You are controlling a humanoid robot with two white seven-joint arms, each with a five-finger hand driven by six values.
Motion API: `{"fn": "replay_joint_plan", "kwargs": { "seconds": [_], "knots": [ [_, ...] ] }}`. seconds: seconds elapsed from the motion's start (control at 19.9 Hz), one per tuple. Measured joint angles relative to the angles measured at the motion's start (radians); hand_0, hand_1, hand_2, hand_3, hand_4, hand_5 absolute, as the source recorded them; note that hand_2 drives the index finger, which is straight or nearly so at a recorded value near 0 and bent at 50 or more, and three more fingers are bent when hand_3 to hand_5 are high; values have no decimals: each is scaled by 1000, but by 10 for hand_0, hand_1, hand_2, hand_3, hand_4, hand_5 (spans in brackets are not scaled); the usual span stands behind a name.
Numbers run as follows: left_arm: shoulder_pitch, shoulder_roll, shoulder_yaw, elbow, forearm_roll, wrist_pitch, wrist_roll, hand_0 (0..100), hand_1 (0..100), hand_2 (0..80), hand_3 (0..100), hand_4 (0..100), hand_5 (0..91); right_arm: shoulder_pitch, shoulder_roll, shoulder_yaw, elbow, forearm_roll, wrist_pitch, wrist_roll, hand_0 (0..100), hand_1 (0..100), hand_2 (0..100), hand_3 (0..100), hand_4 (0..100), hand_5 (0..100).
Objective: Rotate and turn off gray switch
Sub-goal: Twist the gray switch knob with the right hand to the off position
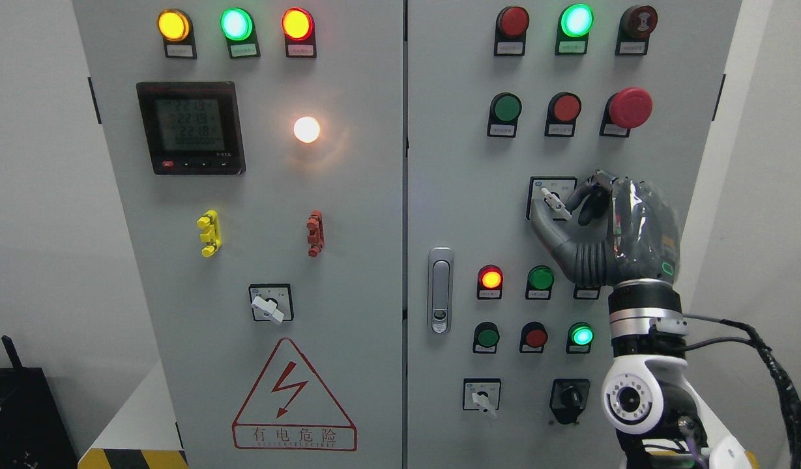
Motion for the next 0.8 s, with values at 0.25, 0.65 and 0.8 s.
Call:
{"fn": "replay_joint_plan", "kwargs": {
  "seconds": [0.25, 0.65, 0.8],
  "knots": [
    [0, 0, 0, 0, 0, 0, -4, 120, 389, 0, 0, 0, 0, -4, 0, 4, 3, 0, 7, 0, 367, 487, 667, 870, 797, 993],
    [0, 0, 0, 0, 0, 0, 0, 120, 389, 0, 0, 0, 0, -7, 1, 8, 9, -1, 9, 3, 437, 465, 674, 883, 797, 994],
    [0, 0, 0, 0, 0, 0, 1, 120, 389, 0, 0, 0, 0, -7, 1, 8, 10, -2, 9, 3, 450, 459, 683, 897, 802, 993]
  ]
}}
